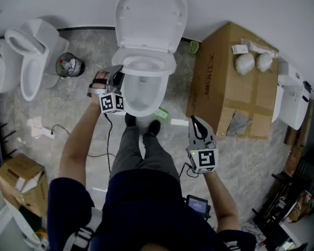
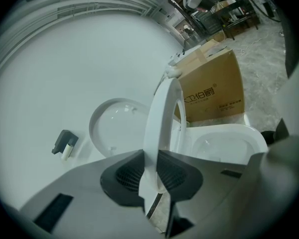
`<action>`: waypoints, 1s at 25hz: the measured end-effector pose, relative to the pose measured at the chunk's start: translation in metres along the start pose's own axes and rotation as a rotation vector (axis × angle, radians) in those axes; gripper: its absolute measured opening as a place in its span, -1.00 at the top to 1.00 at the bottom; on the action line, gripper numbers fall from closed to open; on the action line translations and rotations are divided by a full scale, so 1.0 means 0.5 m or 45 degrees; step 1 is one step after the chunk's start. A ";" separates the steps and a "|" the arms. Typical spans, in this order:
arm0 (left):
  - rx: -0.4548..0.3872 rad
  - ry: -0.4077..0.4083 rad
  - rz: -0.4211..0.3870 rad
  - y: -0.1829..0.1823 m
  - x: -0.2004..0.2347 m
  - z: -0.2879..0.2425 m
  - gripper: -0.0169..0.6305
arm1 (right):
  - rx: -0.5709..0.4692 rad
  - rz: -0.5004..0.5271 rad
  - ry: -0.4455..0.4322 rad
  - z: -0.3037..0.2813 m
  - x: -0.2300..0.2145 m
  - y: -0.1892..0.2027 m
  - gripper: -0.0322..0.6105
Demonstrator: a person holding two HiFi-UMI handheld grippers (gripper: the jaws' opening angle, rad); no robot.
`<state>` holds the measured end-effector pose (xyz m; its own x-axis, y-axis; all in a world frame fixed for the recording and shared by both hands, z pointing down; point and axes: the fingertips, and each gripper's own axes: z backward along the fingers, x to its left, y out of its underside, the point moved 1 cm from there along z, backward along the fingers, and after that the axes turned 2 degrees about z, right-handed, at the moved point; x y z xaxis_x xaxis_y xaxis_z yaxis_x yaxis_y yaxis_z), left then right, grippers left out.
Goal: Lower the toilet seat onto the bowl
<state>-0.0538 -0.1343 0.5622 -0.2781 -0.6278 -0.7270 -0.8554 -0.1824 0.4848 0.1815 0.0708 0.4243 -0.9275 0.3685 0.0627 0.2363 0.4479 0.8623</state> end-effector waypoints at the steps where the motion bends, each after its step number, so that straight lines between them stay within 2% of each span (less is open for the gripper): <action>1: 0.001 0.000 -0.001 0.001 -0.003 0.002 0.69 | 0.001 0.002 -0.002 0.000 0.001 0.001 0.84; 25: 0.001 -0.006 0.044 0.023 -0.083 0.043 0.65 | 0.036 0.002 -0.052 -0.010 0.018 0.031 0.84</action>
<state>-0.0617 -0.0940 0.5876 -0.3094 -0.6301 -0.7122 -0.8455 -0.1605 0.5092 0.1754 0.0770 0.4407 -0.9147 0.4018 0.0432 0.2464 0.4697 0.8477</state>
